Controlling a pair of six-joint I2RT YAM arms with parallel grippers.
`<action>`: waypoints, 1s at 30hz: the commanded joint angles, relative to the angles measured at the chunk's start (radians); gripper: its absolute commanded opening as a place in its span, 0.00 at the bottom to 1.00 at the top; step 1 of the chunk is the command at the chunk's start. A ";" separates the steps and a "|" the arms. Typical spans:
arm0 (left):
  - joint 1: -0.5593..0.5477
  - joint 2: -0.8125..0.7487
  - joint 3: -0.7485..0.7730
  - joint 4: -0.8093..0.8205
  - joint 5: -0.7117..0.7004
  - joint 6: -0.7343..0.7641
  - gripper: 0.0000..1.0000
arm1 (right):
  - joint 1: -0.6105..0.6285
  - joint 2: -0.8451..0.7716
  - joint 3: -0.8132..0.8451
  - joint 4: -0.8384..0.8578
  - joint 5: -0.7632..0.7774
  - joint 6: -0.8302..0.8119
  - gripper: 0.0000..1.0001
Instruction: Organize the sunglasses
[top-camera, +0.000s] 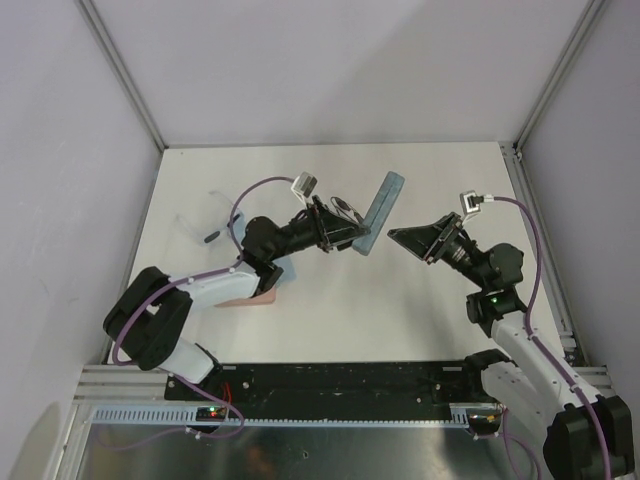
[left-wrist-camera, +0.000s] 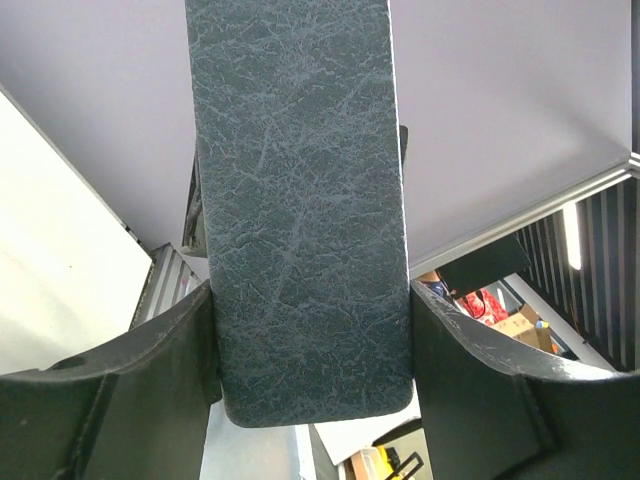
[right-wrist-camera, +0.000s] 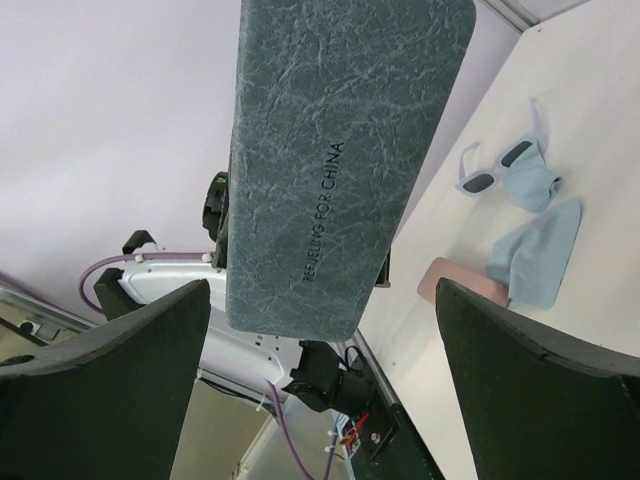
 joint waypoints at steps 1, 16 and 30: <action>-0.025 -0.013 0.011 0.089 -0.001 -0.014 0.34 | 0.010 0.014 0.012 0.091 0.014 0.008 0.99; -0.068 0.040 0.030 0.105 0.004 -0.014 0.34 | 0.012 0.043 0.017 0.157 0.011 0.018 0.99; -0.072 0.029 0.010 0.111 0.000 0.015 0.33 | 0.011 0.017 0.054 -0.013 0.027 -0.045 0.47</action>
